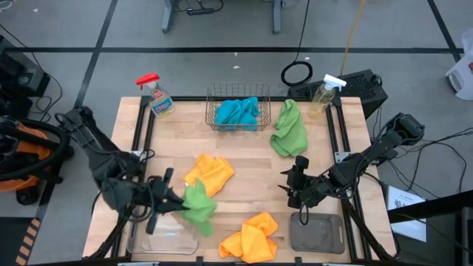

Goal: Sort microfiber towel by color & place in baskets
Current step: Put the bottom green microfiber cloth into the transparent bin

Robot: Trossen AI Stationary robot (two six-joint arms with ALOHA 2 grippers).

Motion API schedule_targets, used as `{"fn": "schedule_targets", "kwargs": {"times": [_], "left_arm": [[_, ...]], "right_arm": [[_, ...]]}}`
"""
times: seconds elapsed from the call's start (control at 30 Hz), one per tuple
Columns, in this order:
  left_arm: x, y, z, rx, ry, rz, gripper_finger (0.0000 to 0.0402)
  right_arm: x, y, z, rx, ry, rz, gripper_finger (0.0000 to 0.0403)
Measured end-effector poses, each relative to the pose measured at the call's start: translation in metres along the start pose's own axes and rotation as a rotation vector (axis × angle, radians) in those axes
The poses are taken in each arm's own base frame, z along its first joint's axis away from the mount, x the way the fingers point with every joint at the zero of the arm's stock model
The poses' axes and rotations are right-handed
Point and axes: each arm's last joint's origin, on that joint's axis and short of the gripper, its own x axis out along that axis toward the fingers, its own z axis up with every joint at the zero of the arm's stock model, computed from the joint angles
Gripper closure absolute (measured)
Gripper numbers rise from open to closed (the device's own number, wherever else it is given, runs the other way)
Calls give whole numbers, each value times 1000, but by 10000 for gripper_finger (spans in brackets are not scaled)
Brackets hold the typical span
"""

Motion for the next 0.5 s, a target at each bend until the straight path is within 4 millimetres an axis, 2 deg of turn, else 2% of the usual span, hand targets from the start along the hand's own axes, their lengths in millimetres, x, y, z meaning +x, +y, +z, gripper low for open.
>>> {"fn": "schedule_targets", "kwargs": {"times": [0.27,0.5], "left_arm": [[-15,-13,-22,-74,115,-4,394],[-20,-22,-38,-148,192,14,392]], "right_arm": [[0,0,1,10,-18,-7,181],[0,0,2,15,-22,-6,181]]}}
